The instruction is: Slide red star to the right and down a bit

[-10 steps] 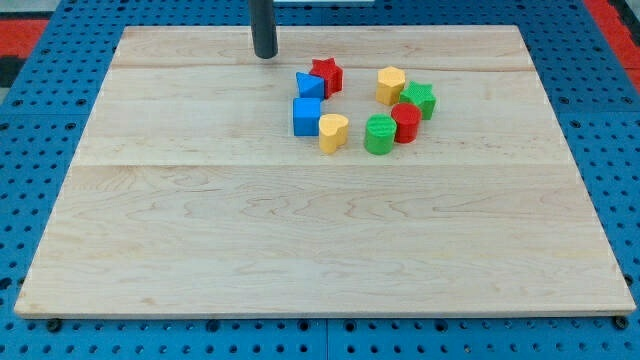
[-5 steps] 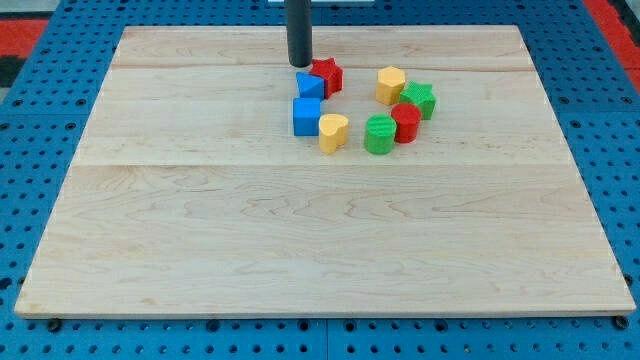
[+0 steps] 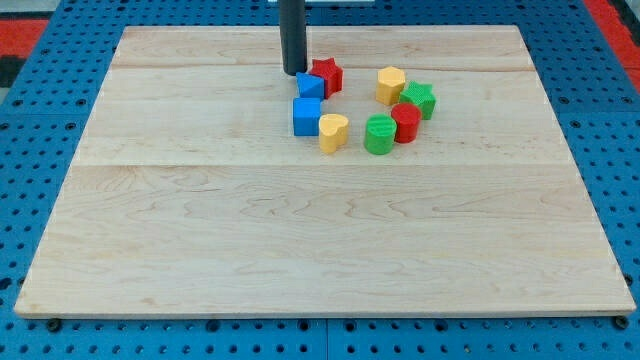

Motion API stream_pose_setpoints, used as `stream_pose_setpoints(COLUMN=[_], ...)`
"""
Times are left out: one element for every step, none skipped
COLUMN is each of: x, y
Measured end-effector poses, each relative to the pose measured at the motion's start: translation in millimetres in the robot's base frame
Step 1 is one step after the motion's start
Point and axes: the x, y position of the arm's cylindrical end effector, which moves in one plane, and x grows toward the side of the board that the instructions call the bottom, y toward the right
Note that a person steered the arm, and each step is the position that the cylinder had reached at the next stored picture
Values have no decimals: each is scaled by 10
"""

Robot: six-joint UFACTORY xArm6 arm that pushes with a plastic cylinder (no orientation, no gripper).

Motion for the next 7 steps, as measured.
stream_pose_setpoints(x=[0, 0, 0, 0, 0, 0, 0], y=[99, 220, 282, 301, 312, 379, 428])
